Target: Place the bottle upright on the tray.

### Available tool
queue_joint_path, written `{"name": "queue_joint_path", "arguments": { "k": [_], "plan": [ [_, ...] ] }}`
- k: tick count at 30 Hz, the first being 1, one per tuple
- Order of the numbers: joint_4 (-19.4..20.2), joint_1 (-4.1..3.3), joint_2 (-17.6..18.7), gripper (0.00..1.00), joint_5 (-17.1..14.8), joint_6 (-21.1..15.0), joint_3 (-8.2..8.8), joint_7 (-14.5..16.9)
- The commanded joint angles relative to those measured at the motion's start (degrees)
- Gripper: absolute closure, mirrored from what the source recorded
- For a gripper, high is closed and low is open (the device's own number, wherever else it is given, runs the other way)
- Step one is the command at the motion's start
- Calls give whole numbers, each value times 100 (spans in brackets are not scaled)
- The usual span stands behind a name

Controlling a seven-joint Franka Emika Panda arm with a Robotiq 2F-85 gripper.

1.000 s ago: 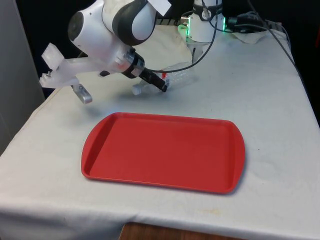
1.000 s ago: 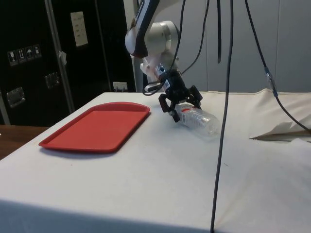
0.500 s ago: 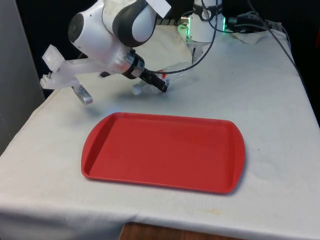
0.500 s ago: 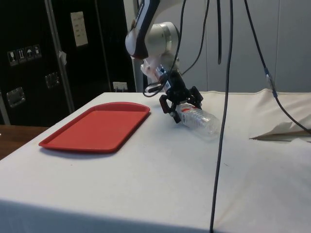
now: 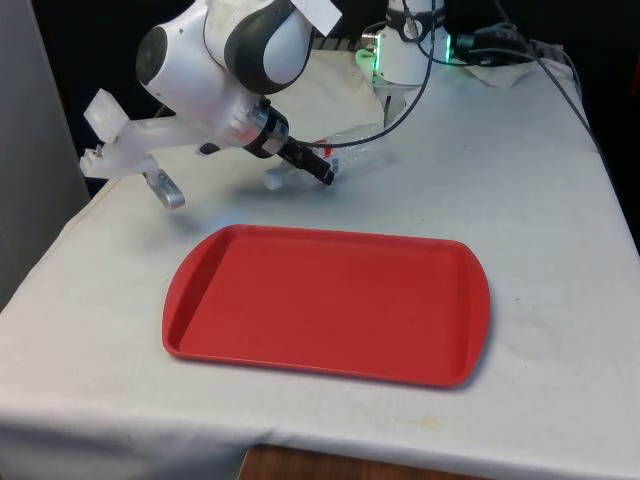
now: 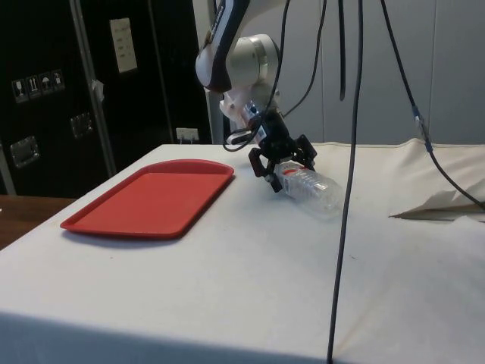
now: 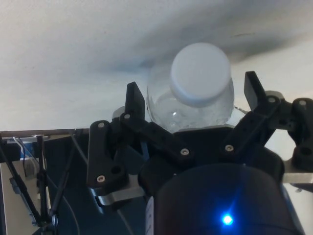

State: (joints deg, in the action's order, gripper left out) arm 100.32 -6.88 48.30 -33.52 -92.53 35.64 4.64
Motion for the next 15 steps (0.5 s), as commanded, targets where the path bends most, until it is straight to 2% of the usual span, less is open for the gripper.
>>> {"name": "queue_joint_path", "arguments": {
  "k": [1,6,7,8,15],
  "plan": [
    [-17,11,6,0,-6,17,-6,0],
    [-40,23,34,0,-23,17,-23,-6],
    [0,0,0,0,0,0,0,0],
    [-46,29,40,0,-29,29,-29,-6],
    [-109,74,69,0,-52,155,-17,69]
  ]
}}
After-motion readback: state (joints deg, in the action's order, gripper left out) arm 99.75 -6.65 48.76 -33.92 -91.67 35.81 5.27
